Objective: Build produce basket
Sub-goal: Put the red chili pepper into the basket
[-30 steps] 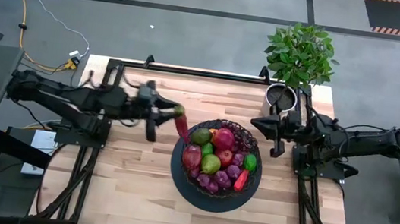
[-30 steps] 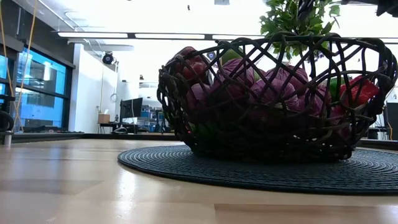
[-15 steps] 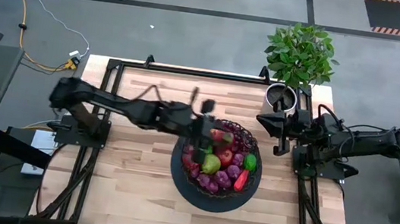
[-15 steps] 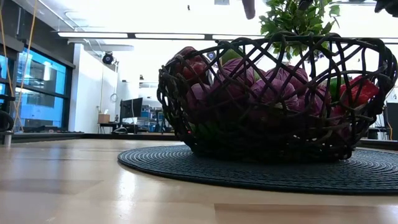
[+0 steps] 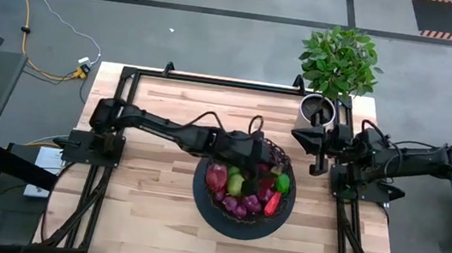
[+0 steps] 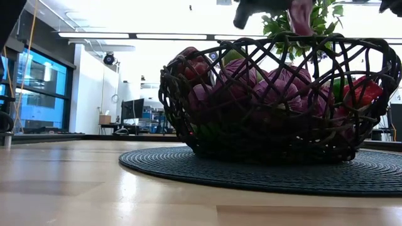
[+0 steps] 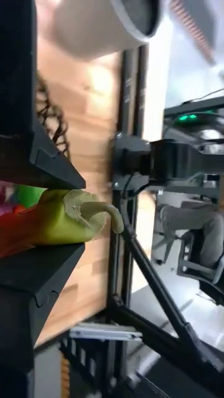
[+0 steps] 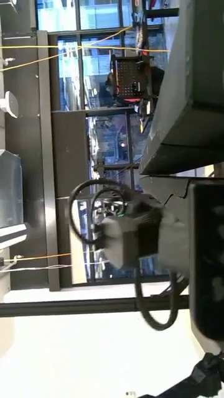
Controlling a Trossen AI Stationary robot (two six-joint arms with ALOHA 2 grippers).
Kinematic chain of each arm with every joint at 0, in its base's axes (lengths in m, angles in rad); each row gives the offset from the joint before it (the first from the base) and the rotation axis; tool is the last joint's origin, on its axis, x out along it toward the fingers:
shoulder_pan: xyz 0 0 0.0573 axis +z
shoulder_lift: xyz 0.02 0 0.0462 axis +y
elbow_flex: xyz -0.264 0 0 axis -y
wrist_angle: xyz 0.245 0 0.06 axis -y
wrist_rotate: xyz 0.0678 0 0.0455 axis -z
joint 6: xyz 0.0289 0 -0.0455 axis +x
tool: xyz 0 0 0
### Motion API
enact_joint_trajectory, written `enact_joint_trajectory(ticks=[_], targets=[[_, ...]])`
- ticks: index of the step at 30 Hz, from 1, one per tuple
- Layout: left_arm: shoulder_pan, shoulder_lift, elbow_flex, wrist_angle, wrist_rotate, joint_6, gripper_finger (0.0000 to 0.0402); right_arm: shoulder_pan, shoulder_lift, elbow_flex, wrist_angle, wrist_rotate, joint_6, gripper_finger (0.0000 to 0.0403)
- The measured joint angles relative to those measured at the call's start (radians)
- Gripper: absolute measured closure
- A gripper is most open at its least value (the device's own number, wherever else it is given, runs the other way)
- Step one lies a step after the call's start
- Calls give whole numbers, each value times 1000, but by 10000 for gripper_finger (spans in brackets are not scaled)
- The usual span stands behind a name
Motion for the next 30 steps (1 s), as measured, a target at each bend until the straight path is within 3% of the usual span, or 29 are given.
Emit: enact_joint_trajectory(ticks=[5, 11, 15, 30], targets=[[30, 30, 0, -14, 84, -93, 271, 0, -40, 0, -8, 0, -46, 403], [63, 49, 2, -36, 100, -161, 270, 0, -96, 0, -19, 19, -78, 403], [100, 74, 0, -48, 185, -222, 270, 0, -108, 0, -37, 18, -78, 403], [127, 114, 0, -103, 208, -193, 267, 0, -104, 0, -82, 19, -59, 403]])
